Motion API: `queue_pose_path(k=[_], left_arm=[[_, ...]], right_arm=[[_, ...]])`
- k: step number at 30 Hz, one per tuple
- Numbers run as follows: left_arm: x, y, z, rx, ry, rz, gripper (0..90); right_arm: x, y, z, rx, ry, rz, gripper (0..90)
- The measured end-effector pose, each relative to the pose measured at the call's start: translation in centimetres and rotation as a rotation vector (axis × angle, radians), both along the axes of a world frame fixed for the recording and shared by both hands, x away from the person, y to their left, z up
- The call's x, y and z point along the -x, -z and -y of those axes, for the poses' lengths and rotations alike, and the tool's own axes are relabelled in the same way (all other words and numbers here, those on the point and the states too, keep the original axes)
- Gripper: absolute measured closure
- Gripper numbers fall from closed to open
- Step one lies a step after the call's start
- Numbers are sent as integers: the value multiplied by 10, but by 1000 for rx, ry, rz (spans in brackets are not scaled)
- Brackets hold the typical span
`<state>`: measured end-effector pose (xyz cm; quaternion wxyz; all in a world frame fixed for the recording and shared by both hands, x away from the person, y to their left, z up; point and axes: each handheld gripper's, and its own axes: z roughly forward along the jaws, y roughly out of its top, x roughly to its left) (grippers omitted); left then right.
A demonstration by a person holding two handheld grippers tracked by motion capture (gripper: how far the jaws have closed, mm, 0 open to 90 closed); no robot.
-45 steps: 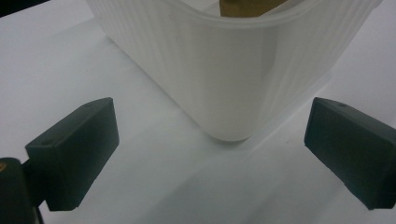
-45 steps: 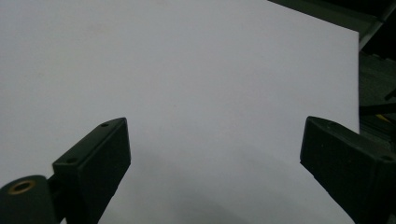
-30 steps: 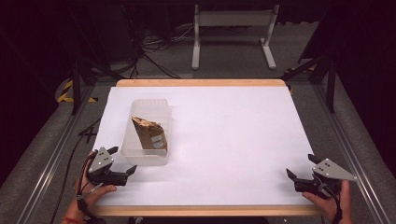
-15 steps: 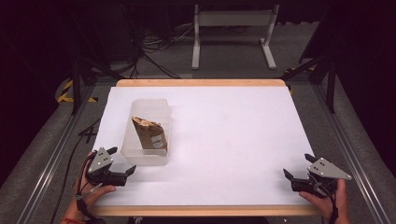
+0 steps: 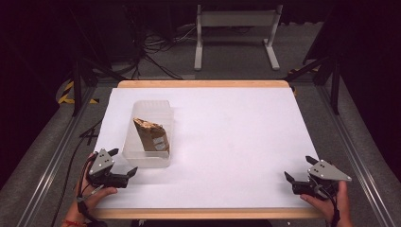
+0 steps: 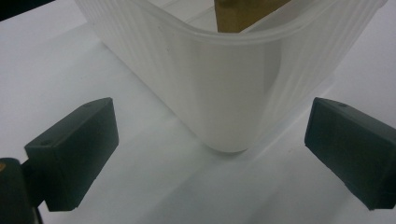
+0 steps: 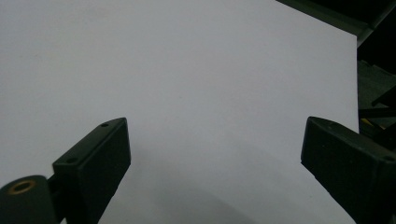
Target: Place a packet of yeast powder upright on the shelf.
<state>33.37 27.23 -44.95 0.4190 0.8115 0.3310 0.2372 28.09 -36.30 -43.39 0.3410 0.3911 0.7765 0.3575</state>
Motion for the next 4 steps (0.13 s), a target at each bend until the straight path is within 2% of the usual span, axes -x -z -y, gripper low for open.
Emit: queue_pose_path(k=[4], left_arm=[[1,1,0,2,-2,-7,37]], right_arm=[[0,0,-1,-1,2,-1,88]])
